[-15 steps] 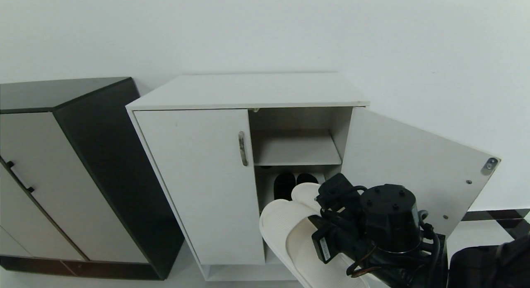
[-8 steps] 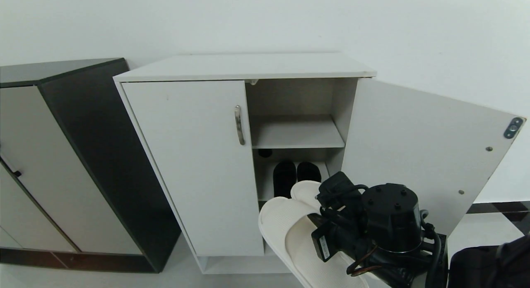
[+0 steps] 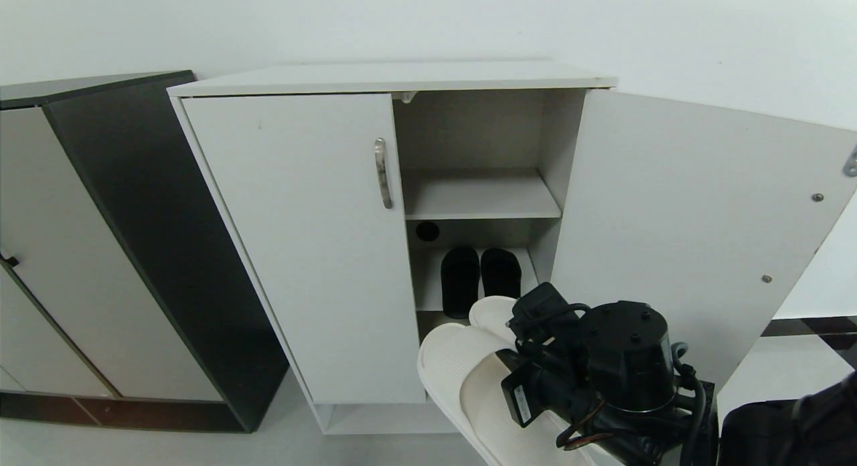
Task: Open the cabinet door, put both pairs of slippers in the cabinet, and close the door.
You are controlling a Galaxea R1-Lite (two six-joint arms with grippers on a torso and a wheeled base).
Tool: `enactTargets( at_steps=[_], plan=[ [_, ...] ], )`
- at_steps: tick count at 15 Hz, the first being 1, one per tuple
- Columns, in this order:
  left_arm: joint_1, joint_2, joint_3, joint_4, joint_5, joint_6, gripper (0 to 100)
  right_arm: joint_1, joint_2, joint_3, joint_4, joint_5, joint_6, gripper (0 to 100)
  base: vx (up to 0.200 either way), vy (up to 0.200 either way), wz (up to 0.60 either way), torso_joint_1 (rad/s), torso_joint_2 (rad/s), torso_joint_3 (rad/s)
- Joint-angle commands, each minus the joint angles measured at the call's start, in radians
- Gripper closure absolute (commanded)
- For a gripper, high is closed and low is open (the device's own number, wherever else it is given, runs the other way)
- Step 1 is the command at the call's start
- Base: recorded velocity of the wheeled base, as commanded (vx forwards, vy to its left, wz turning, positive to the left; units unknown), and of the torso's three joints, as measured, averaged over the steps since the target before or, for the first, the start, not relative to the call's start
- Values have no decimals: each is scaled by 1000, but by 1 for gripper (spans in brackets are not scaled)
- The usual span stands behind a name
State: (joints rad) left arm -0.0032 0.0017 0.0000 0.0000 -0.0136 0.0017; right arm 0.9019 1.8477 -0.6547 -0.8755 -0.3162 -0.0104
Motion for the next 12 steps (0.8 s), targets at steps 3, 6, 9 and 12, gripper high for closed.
enactTargets(
  at_steps=[3, 6, 9, 12],
  plan=[
    [0, 1, 0, 0, 0, 0, 100, 0, 4, 0, 0, 2, 0, 100, 0, 0, 0, 0, 0, 0],
    [0, 1, 0, 0, 0, 0, 100, 2, 4, 0, 0, 0, 0, 100, 0, 0, 0, 0, 0, 0],
    [0, 1, 0, 0, 0, 0, 100, 6, 2, -17, 0, -9, -2, 100, 0, 0, 0, 0, 0, 0],
    [0, 1, 0, 0, 0, 0, 100, 71, 21, -218, 253, -247, 99, 100, 0, 0, 0, 0, 0, 0]
  ],
)
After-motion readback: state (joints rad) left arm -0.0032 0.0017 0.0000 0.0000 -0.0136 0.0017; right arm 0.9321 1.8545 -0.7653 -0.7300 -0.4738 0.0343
